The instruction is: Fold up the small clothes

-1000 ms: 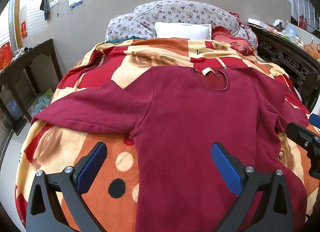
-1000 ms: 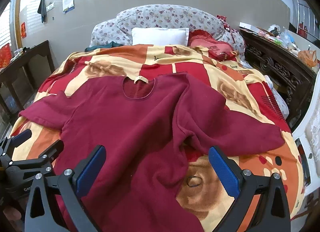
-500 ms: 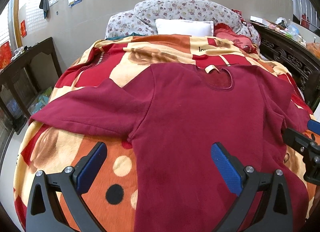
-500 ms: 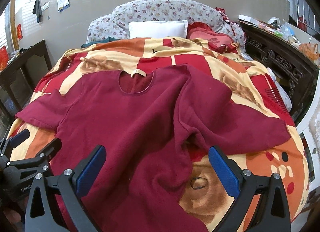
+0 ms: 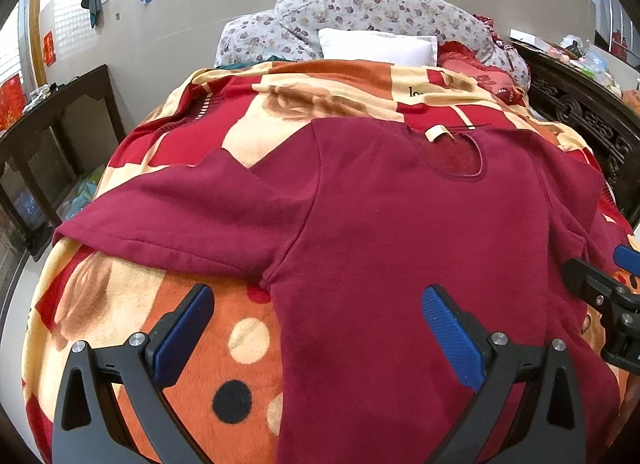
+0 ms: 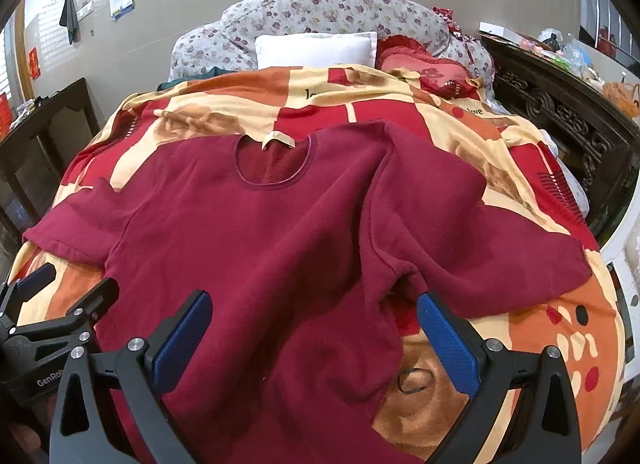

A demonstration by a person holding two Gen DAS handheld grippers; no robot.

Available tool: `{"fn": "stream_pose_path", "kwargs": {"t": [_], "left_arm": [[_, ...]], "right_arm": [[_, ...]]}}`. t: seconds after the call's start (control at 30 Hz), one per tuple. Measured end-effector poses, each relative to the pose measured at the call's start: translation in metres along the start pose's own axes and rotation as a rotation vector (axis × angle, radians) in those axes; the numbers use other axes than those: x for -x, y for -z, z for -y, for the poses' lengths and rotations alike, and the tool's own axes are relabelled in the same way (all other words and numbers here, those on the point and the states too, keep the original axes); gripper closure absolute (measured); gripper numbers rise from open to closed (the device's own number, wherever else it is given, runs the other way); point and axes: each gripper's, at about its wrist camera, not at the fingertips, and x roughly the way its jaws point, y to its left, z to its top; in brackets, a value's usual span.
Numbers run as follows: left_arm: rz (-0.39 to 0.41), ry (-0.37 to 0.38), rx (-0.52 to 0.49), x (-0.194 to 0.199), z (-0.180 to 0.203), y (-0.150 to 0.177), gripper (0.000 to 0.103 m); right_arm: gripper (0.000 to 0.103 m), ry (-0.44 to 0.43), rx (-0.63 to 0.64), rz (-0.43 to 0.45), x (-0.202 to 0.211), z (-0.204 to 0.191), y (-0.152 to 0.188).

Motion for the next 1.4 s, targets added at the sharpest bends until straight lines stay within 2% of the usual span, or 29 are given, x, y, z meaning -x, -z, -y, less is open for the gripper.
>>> {"fn": "stream_pose_path", "kwargs": {"t": [0.33, 0.97, 1.1, 1.2, 1.4], "left_arm": [[-0.009, 0.005, 0.013, -0.004, -0.001, 0.0, 0.0], [-0.042, -0.001, 0.072, -0.015, -0.032, -0.003, 0.0], [-0.078, 0.035, 0.137, -0.017, -0.059, -0.004, 0.0], [-0.083, 0.0, 0.208, -0.017, -0.097, -0.006, 0.0], [-0.054, -0.092, 0.415, -0.019, -0.198, -0.015, 0.0]], "right_arm": [[0.0, -0.003, 0.003, -0.016, -0.008, -0.003, 0.001], [0.0, -0.023, 0.021, -0.032, -0.021, -0.019, -0.002], [0.0, -0.041, 0.033, -0.035, -0.022, -0.025, -0.002], [0.0, -0.054, 0.04, -0.037, -0.024, -0.03, -0.001], [0.0, -0.084, 0.054, -0.056, -0.032, -0.042, -0.001]]}}
